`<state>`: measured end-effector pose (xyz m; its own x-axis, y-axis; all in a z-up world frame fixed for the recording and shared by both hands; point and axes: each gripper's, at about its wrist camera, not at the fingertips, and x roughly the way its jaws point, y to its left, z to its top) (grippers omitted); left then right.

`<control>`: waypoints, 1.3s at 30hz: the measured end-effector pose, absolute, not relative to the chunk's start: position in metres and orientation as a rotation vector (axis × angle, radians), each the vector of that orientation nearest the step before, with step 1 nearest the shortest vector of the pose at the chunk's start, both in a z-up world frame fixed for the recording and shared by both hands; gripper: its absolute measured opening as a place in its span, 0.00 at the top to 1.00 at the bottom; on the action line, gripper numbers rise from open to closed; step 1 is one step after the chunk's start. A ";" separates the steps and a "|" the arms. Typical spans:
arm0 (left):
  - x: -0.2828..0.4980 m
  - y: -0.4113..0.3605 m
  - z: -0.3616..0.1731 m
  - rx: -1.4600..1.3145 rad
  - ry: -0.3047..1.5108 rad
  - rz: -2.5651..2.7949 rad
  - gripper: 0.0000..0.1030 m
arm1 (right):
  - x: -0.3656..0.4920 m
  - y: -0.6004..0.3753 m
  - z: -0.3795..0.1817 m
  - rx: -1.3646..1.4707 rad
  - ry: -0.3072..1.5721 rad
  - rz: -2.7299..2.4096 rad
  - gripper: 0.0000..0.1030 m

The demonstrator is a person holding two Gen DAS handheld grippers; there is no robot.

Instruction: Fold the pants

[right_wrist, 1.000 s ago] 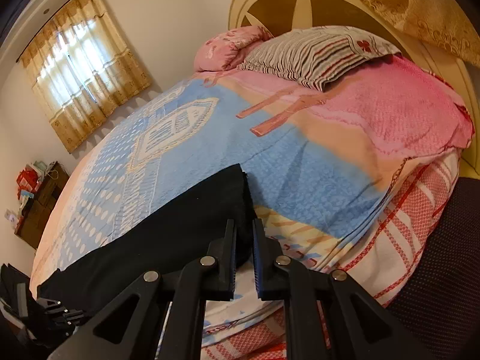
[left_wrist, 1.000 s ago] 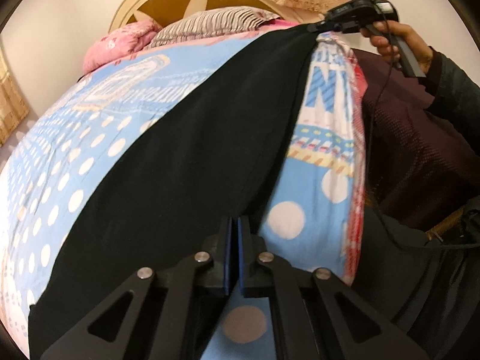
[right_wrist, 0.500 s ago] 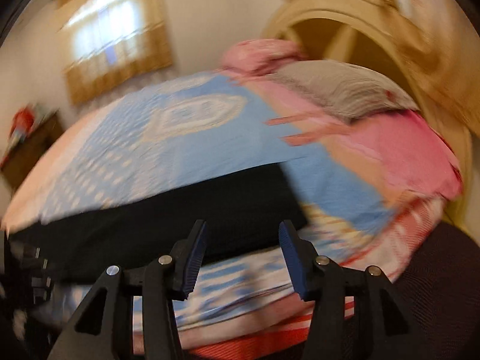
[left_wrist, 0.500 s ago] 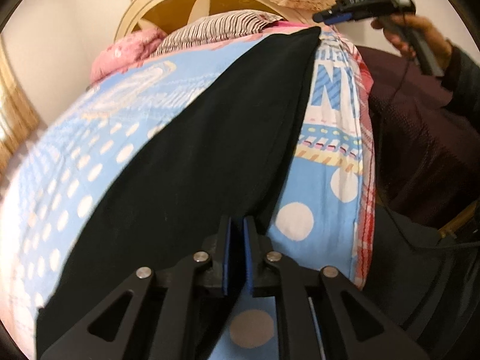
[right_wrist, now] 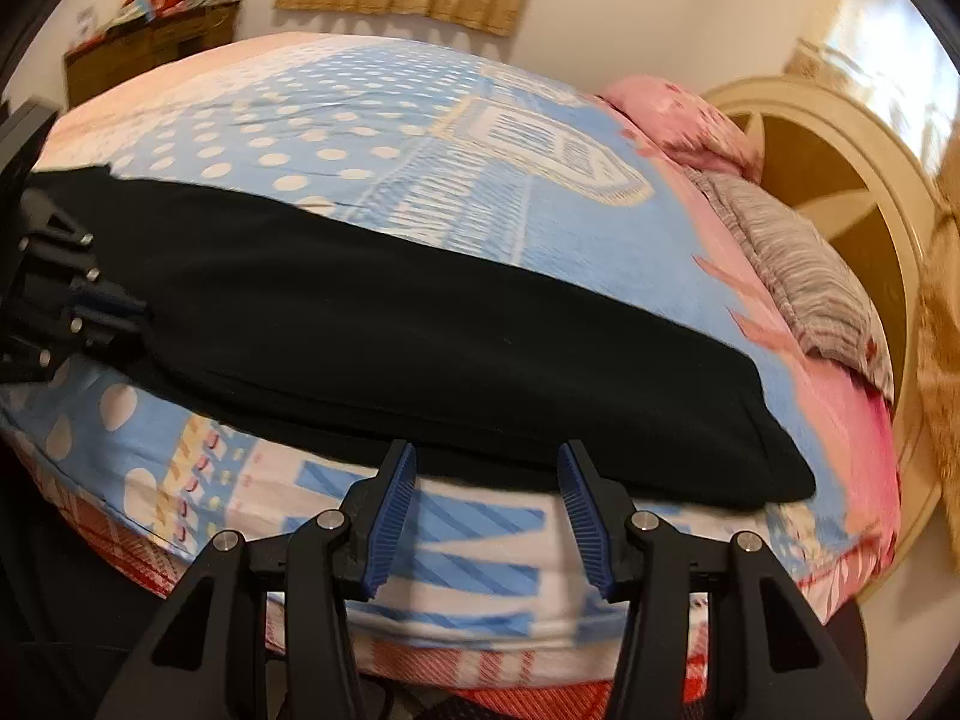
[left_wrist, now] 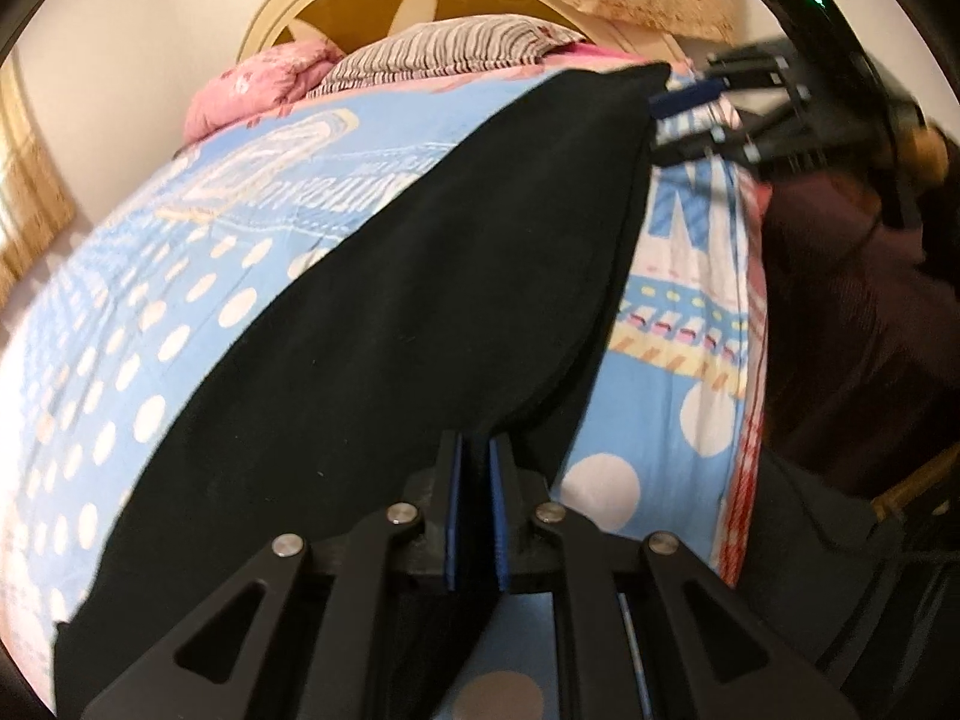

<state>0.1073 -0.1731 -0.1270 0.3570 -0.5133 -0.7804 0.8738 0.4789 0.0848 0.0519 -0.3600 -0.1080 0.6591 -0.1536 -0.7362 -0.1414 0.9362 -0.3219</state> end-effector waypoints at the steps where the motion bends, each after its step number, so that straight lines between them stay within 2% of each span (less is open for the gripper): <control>1: 0.110 -0.172 -0.127 0.525 0.782 -0.960 0.87 | 0.054 -0.355 -0.110 -0.402 0.849 -0.010 0.50; 13: 0.121 -0.170 -0.129 0.422 0.848 -0.969 0.87 | 0.060 -0.327 -0.126 -0.611 0.838 0.023 0.53; 15: 0.124 -0.169 -0.130 0.398 0.863 -0.971 0.87 | 0.063 -0.327 -0.127 -0.593 0.839 0.038 0.62; 17: 0.125 -0.170 -0.130 0.392 0.866 -0.973 0.87 | 0.067 -0.326 -0.128 -0.560 0.846 0.065 0.82; 19: 0.124 -0.171 -0.130 0.392 0.866 -0.974 0.87 | 0.070 -0.324 -0.129 -0.532 0.851 0.088 0.94; 23: 0.124 -0.168 -0.128 0.382 0.863 -0.979 0.89 | 0.065 -0.324 -0.115 -0.463 0.824 0.098 0.97; 27: 0.116 -0.162 -0.122 0.384 0.849 -0.997 0.93 | 0.053 -0.328 -0.102 -0.431 0.829 0.112 0.97; 34: 0.107 -0.163 -0.131 0.427 0.865 -1.027 0.93 | 0.054 -0.327 -0.128 -0.475 0.870 0.109 0.95; 36: 0.108 -0.161 -0.127 0.416 0.858 -1.022 0.89 | 0.053 -0.332 -0.120 -0.446 0.868 0.121 0.85; 37: 0.107 -0.160 -0.125 0.415 0.854 -1.019 0.89 | 0.051 -0.337 -0.115 -0.428 0.862 0.121 0.69; 38: 0.107 -0.159 -0.123 0.417 0.857 -1.023 0.87 | 0.049 -0.346 -0.107 -0.402 0.848 0.110 0.57; 39: 0.104 -0.157 -0.121 0.423 0.854 -1.033 0.86 | 0.049 -0.355 -0.100 -0.374 0.835 0.100 0.57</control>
<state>0.1040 -0.1569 -0.1208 0.2402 -0.5718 -0.7844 0.8777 0.4732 -0.0762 0.0488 -0.3548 -0.0999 0.6705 -0.0591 -0.7396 -0.2319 0.9302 -0.2845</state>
